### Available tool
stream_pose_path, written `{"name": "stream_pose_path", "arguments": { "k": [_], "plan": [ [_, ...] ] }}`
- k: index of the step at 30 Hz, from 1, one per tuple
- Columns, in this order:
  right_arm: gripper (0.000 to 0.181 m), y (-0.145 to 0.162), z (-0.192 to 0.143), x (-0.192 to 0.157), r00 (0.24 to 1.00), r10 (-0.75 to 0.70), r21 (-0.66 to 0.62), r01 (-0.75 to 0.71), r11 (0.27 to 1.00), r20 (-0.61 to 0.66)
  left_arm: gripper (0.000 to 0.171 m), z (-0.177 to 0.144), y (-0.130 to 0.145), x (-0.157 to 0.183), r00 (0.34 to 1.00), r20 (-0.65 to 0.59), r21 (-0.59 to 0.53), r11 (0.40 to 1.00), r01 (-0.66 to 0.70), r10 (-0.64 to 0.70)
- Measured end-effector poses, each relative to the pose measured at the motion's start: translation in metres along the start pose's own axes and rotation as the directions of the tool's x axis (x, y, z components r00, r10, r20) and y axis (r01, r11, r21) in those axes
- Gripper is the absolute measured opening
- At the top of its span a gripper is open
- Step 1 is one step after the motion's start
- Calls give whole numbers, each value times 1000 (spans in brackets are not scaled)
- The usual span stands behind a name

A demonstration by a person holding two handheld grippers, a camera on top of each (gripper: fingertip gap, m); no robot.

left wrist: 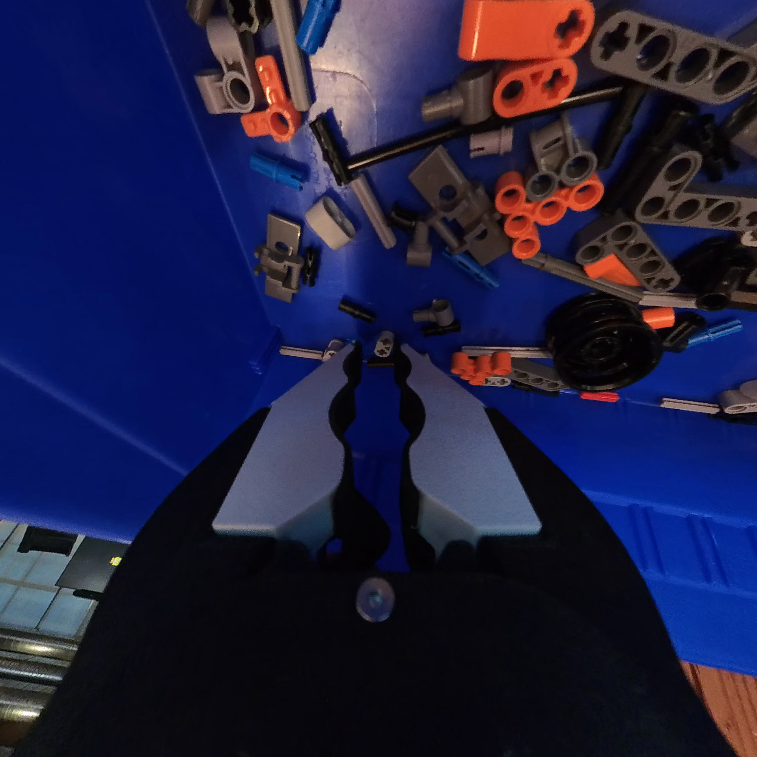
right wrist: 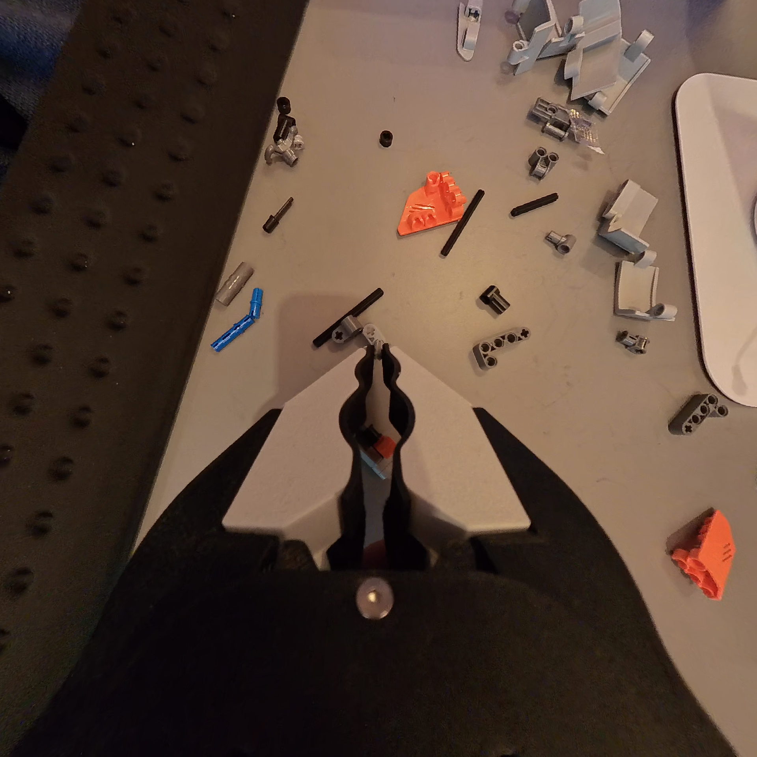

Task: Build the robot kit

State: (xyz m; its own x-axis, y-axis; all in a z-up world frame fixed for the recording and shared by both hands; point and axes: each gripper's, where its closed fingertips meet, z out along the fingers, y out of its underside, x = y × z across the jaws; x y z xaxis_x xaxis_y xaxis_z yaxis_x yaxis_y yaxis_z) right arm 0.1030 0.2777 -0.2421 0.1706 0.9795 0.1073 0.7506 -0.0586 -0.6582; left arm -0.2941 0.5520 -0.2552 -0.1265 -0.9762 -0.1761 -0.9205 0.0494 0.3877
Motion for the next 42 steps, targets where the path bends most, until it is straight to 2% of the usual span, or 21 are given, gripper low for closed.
{"name": "stream_pose_path", "arguments": {
  "k": [7,14,21,27,33,38,42],
  "plan": [
    [1,1,0,0,1000,3,-1,-3,1000,2,7,-2,-6,6,1000,8,30,999,-18,18],
    [1,0,0,0,1000,1,-1,-1,1000,-1,7,-2,-6,7,999,-31,46,999,29,-27],
    [1,1,-1,-1,1000,-3,-2,3,1000,-2,6,-3,-7,7,999,-20,54,998,38,-37],
    [1,1,-2,0,1000,1,1,-1,1000,-4,6,-10,-10,7,997,-14,118,990,77,-76],
    [1,1,-1,0,1000,2,4,-2,1000,-2,6,-58,-21,0,991,-4,323,938,125,-131],
    [1,0,-2,0,1000,-1,6,1,1000,-5,6,-127,-42,7,993,-1,577,811,96,-117],
    [1,-1,-3,-1,1000,-6,7,6,1000,-8,6,-177,-59,28,999,23,685,728,18,-46]
  ]
}}
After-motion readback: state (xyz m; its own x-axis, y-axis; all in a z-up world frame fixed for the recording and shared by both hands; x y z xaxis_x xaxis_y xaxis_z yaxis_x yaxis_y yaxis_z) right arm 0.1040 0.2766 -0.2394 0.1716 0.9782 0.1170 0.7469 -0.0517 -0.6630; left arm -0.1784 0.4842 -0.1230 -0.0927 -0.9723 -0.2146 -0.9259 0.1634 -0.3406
